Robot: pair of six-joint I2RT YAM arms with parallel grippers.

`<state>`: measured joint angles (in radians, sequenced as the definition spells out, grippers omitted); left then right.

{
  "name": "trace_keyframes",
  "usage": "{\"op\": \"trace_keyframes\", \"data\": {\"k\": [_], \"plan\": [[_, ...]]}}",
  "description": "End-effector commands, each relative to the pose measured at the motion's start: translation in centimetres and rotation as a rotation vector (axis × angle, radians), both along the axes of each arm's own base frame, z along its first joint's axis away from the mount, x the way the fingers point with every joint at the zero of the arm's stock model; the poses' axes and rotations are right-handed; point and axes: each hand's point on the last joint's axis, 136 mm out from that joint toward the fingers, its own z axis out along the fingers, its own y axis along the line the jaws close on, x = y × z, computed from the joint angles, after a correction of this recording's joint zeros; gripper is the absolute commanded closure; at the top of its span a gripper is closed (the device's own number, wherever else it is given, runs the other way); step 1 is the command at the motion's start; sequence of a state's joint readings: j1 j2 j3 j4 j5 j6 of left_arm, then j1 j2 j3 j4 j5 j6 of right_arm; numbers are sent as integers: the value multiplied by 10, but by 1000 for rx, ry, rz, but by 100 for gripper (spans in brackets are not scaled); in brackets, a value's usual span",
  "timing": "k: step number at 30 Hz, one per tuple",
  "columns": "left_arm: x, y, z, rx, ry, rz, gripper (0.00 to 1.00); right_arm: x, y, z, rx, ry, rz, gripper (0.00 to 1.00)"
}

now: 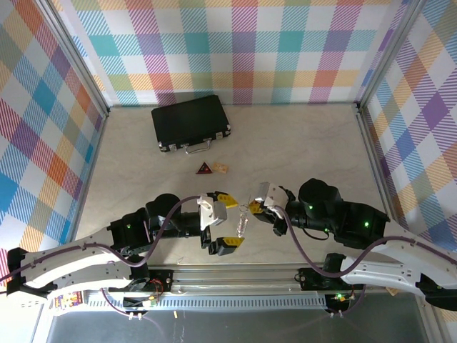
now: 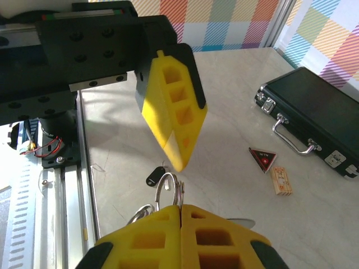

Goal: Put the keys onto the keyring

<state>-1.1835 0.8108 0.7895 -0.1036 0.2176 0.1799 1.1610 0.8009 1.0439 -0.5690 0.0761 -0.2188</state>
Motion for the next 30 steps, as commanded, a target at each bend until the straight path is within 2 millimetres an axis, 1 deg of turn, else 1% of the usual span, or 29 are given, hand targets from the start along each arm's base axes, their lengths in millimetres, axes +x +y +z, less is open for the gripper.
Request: {"op": "trace_keyframes", "data": {"k": [1, 8, 11, 15, 17, 21, 23, 24, 25, 27, 30], "plan": [[-9, -3, 10, -43, -2, -49, 7, 1, 0, 17, 59, -32, -7, 100], [-18, -4, 12, -53, 21, -97, 8, 0, 2, 14, 61, -25, 2, 100], [-22, -5, 12, -51, 34, -119, 14, -1, 2, 13, 63, -25, 5, 100], [-27, -5, 11, -50, 55, -145, 14, 0, 0, 9, 53, -24, -6, 100], [-29, -5, 10, -47, 66, -160, 20, 0, 0, 8, 52, -25, -6, 100], [-25, -5, 4, -8, 73, -136, 33, -1, -2, 10, 60, -26, -5, 100], [-17, -1, 7, -10, 54, -81, 43, -2, -3, 11, 62, -26, 0, 100], [-10, 2, 11, -16, 41, -34, 48, -3, -3, 10, 59, -24, 5, 100], [-5, 5, 12, -14, 33, -2, 51, -4, -3, 10, 54, -24, 8, 100], [0, 9, 14, 6, 1, 24, 53, -6, -4, 7, 32, -13, 18, 100], [2, 9, 14, 42, -21, 31, 52, -10, -4, 3, 1, 10, 41, 100]]}}
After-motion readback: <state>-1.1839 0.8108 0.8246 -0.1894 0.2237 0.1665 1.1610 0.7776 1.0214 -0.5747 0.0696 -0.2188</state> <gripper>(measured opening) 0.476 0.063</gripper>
